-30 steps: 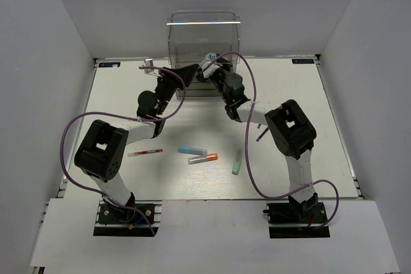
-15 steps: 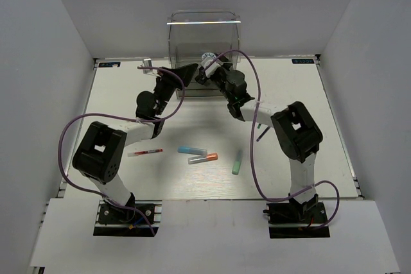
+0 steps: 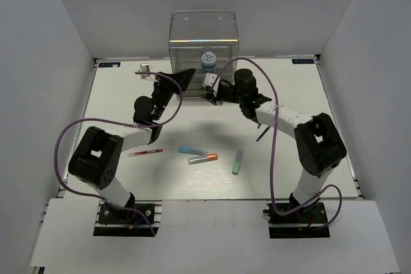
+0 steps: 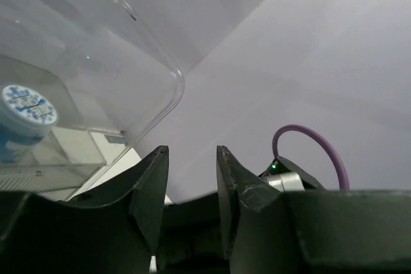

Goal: Sort the stationery into containers
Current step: Close the storage box at the center of the board, then open the drawer in the storage box.

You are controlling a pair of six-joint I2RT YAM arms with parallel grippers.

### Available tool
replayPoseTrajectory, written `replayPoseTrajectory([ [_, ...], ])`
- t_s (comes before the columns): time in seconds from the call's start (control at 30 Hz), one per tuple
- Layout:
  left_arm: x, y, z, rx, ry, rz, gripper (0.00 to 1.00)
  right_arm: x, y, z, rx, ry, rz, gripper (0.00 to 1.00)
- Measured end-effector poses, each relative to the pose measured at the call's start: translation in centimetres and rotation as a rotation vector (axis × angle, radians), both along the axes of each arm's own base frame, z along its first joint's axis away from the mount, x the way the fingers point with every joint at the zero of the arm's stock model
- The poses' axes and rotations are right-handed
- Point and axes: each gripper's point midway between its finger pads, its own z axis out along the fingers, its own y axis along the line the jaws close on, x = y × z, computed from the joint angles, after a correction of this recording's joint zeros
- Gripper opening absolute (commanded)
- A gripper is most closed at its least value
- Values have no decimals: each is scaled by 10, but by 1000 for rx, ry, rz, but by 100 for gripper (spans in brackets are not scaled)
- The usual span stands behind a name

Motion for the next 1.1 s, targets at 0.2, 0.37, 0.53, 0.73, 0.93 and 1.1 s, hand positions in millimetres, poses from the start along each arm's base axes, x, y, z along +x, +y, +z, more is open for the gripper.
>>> replayPoseTrajectory([
  [0.2,-12,17,-18,32,116,59,31,-61,-17,-56,-147,175,157,53],
  [0.37,-9,27,-53,87,283,119,43,-89,-54,-100,-216,313,73,62],
  [0.53,12,23,-115,149,476,143,47,-95,-79,-97,-201,350,-26,62],
  [0.73,50,5,-165,195,613,139,48,-119,-102,-102,-206,348,-57,62],
  [0.93,67,-4,-194,172,690,133,49,-126,-117,-104,-203,337,-92,62],
  [1.1,82,-11,-208,149,707,130,48,-127,-123,-105,-202,336,-110,62],
])
